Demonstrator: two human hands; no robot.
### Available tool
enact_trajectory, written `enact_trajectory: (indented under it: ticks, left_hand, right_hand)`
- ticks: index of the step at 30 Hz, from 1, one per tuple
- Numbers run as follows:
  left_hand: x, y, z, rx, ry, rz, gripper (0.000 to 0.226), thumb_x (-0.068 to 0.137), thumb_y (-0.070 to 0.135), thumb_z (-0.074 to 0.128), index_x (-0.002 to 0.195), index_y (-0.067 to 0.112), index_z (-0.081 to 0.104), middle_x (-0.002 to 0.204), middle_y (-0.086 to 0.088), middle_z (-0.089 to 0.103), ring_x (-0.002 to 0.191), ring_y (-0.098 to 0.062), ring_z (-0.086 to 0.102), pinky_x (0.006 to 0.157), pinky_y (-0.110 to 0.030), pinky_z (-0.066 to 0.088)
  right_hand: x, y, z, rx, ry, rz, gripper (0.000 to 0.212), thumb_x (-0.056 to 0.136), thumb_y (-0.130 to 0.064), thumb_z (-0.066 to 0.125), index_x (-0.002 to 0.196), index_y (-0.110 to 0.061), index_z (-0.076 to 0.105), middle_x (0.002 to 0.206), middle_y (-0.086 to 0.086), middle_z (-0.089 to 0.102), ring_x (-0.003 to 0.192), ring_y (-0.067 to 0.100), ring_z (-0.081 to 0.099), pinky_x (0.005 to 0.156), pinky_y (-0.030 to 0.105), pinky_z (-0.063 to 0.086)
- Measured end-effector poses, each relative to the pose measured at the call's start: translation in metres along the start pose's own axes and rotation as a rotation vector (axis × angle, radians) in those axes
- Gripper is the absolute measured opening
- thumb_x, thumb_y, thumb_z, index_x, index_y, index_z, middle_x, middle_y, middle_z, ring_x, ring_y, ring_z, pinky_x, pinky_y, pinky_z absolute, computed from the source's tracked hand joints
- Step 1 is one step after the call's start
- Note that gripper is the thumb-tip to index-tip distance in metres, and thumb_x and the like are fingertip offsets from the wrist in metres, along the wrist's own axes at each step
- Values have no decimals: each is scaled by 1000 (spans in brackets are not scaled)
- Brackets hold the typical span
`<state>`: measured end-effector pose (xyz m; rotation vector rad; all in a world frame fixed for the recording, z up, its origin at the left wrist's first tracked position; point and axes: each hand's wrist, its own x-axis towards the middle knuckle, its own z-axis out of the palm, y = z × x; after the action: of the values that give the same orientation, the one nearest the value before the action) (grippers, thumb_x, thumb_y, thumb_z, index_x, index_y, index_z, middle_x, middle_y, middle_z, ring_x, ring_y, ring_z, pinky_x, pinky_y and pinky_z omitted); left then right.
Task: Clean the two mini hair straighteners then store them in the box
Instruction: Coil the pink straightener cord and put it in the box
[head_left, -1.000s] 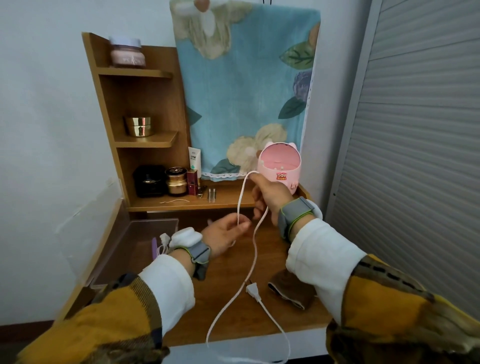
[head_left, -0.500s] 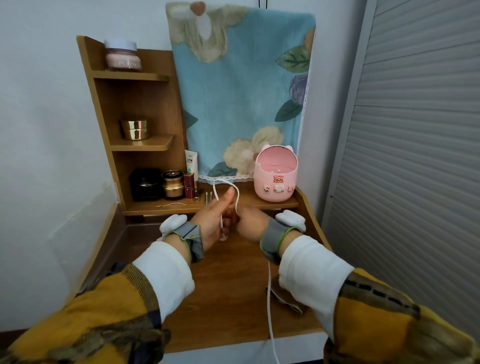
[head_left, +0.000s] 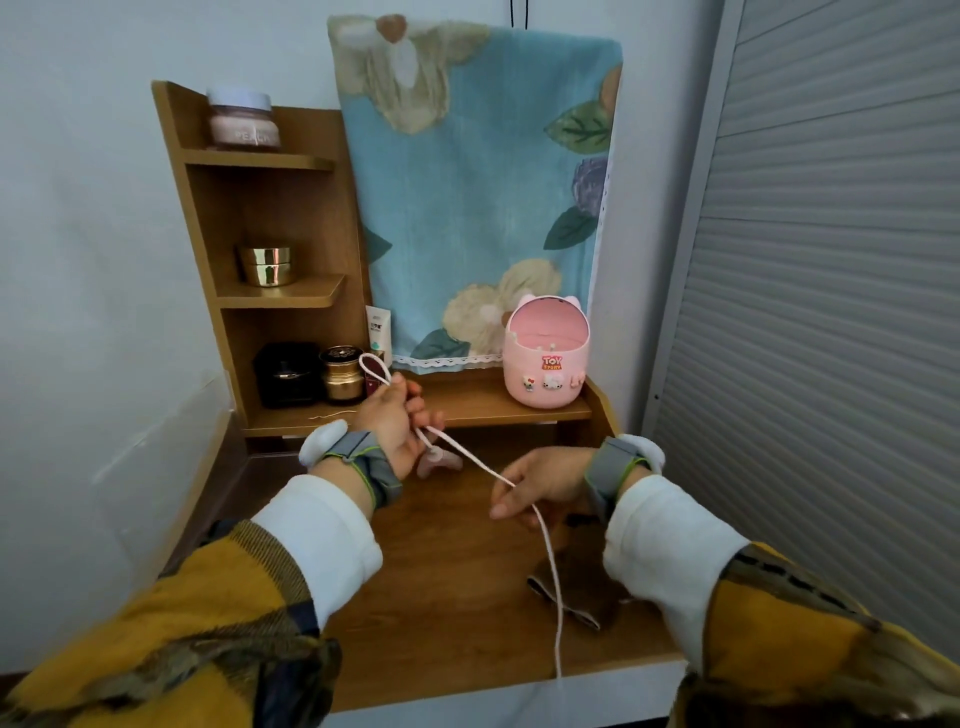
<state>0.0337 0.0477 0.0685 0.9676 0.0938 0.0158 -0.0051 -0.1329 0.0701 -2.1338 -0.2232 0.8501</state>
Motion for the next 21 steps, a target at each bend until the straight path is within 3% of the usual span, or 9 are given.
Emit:
enact_trajectory:
  ticks: [3, 6, 8, 12, 15, 19, 21]
  left_hand:
    - [1, 3, -8, 230, -42, 46, 36, 101, 30, 35, 72, 11, 45, 49, 3, 28, 28, -3, 23, 33, -11, 25]
    - [-2, 1, -12, 448, -110, 47, 33, 99, 35, 40, 77, 12, 49, 56, 2, 30, 33, -3, 24, 33, -13, 20]
    - [-6, 1, -12, 621, -158, 19, 35, 93, 46, 45, 88, 12, 54, 61, 3, 35, 40, -6, 29, 36, -17, 24]
    - [-18, -6, -12, 1030, -258, 26, 62, 77, 71, 41, 104, 18, 59, 79, -1, 53, 62, -14, 46, 50, -23, 36]
    - [-25, -11, -9, 1034, -313, 103, 46, 91, 59, 35, 93, 22, 63, 75, 1, 57, 57, -10, 47, 49, -21, 34]
    - [-32, -17, -5, 779, -373, 58, 36, 101, 31, 33, 79, 10, 52, 48, 2, 38, 32, -5, 34, 34, -15, 27]
    - [-31, -15, -6, 551, -317, -24, 35, 100, 30, 36, 77, 8, 49, 44, 3, 34, 39, -9, 38, 40, -17, 41]
  right_hand:
    - [-2, 8, -12, 352, 162, -164, 12, 89, -8, 58, 78, -10, 62, 53, -1, 47, 50, 13, 50, 52, 25, 48]
    - [-6, -3, -21, 676, 316, -360, 15, 88, 6, 50, 83, -8, 53, 57, 4, 42, 40, 10, 39, 37, 19, 36]
    - [-6, -15, -24, 685, 383, -458, 20, 88, 10, 45, 89, -10, 48, 62, 6, 43, 37, 9, 33, 35, 15, 25]
    - [6, -39, -13, 524, 501, -595, 21, 92, 8, 41, 86, -12, 46, 65, 11, 49, 32, 7, 34, 34, 12, 23]
    - [19, -47, -3, 404, 623, -632, 25, 91, 8, 46, 80, -15, 47, 65, 7, 49, 36, 2, 37, 36, 13, 28]
    - [30, -49, 5, 343, 754, -655, 27, 86, 3, 59, 76, -21, 50, 67, 0, 46, 52, 8, 39, 47, 17, 33]
    - [30, -47, 4, 418, 739, -618, 27, 84, 5, 61, 80, -18, 47, 65, 2, 44, 46, 9, 38, 39, 18, 32]
